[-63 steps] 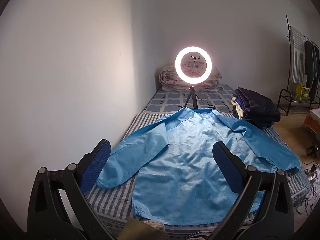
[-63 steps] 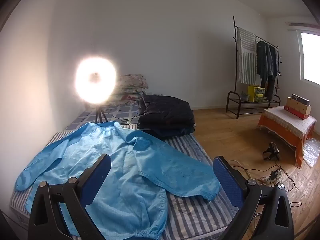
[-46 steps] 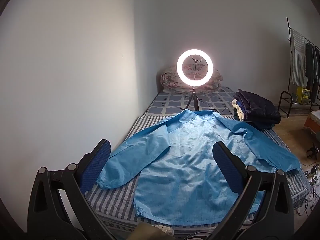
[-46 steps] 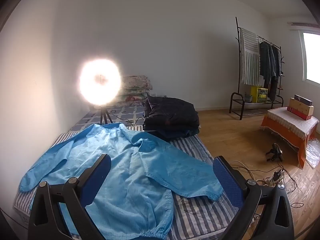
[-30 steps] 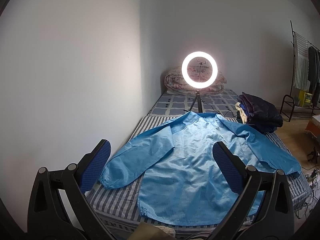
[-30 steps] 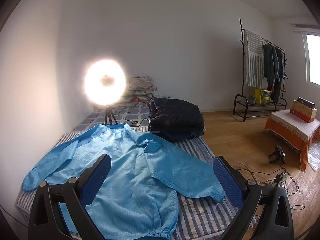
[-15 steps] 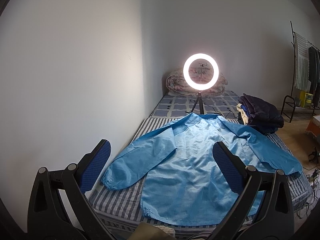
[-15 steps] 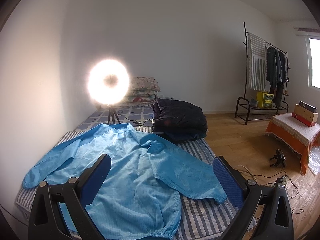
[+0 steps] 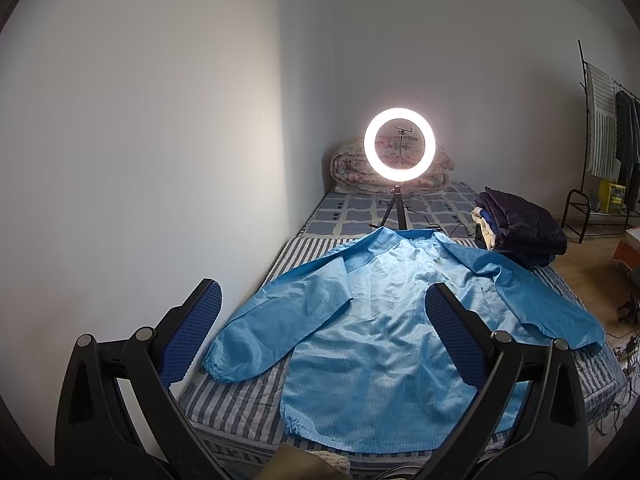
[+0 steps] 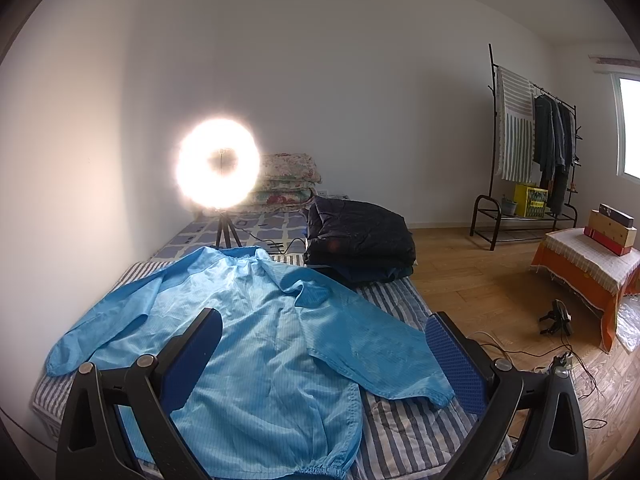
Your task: Fold large clothes
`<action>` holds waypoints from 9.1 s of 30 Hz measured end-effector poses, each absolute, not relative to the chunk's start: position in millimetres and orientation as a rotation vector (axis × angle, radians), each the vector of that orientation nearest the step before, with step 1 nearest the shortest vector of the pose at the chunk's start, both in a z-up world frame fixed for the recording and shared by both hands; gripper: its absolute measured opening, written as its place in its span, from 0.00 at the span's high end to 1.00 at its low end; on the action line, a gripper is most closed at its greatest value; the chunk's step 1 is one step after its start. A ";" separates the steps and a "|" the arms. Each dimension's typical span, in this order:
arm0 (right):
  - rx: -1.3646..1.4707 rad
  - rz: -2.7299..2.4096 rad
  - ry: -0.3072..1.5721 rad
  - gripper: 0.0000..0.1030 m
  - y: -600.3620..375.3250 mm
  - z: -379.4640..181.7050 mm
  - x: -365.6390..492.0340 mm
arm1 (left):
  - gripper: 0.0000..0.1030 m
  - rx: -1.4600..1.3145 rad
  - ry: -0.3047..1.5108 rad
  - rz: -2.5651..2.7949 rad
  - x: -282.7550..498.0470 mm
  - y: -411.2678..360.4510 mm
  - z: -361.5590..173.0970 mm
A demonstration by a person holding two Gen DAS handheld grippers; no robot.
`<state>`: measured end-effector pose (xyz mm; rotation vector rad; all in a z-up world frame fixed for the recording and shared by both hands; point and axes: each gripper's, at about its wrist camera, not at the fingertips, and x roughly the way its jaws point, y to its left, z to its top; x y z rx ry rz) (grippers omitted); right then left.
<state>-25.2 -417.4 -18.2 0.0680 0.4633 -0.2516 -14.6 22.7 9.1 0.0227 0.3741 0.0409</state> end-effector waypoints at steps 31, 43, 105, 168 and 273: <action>0.040 -0.226 0.483 0.00 -402.6 -23.2 -9.3 | 0.00 0.033 0.394 0.078 -9.4 31.8 4.1; -0.062 -0.187 0.419 0.01 -382.9 -20.4 27.2 | 0.00 0.074 0.400 0.174 -0.4 48.1 -17.4; 0.451 0.719 1.511 0.69 43.4 -312.4 261.6 | 0.05 -0.225 0.641 0.265 -43.1 210.8 -168.9; 0.255 0.532 1.157 0.85 -127.6 -275.8 335.6 | 0.97 -0.357 0.670 0.065 150.7 195.7 -184.3; 0.059 0.806 1.431 1.00 -161.1 -279.7 207.4 | 1.00 -0.493 1.059 -0.207 108.4 169.9 -289.8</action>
